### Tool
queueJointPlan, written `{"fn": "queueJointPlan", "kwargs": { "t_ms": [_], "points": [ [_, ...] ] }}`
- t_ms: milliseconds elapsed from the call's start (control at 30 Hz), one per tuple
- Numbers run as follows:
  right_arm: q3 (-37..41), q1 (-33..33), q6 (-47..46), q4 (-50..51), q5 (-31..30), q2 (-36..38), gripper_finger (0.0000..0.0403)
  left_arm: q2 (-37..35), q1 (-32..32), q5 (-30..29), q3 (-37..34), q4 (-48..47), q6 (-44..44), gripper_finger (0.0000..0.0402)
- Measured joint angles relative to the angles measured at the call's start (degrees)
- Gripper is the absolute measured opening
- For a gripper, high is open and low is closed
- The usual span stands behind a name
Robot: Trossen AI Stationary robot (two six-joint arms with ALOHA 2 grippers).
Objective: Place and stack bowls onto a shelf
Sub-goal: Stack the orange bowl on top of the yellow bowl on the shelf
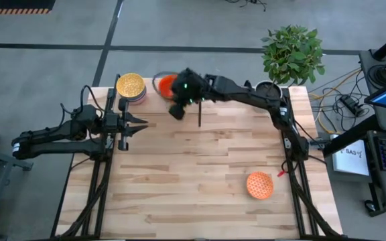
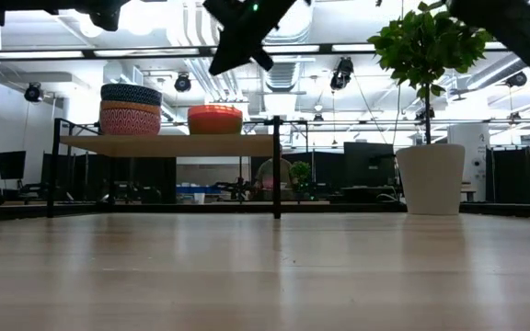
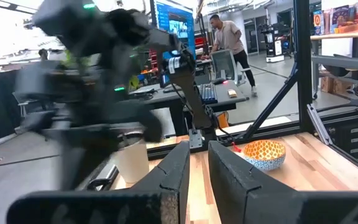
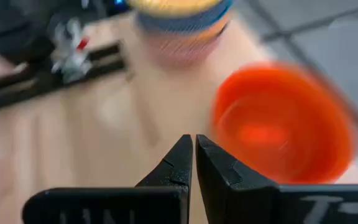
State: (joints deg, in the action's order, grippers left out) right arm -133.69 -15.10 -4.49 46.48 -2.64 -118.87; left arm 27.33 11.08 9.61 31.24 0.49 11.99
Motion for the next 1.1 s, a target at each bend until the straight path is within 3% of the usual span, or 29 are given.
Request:
{"fn": "queueJointPlan", "kwargs": {
  "t_ms": [333,667,833,1100],
  "points": [
    [0.2,11.6,-8.7,23.3,-0.1,2.6,0.0011,0.2,0.0,0.0,0.0,0.2,0.0,0.0041],
    [6.4,20.6,-22.2,27.4,0.2,2.6,0.0011,0.1,0.0,0.0,0.0,-0.3,0.0,0.0041],
    [10.9,24.3,-32.2,34.8,5.0,2.6,0.0011,0.1,0.0,0.0,0.0,-0.3,-0.1,0.0041],
    [23.1,31.1,-45.7,34.9,7.6,8.9,0.0011,-0.2,0.0,0.0,0.0,-0.2,-2.0,0.0041]
  ]
}}
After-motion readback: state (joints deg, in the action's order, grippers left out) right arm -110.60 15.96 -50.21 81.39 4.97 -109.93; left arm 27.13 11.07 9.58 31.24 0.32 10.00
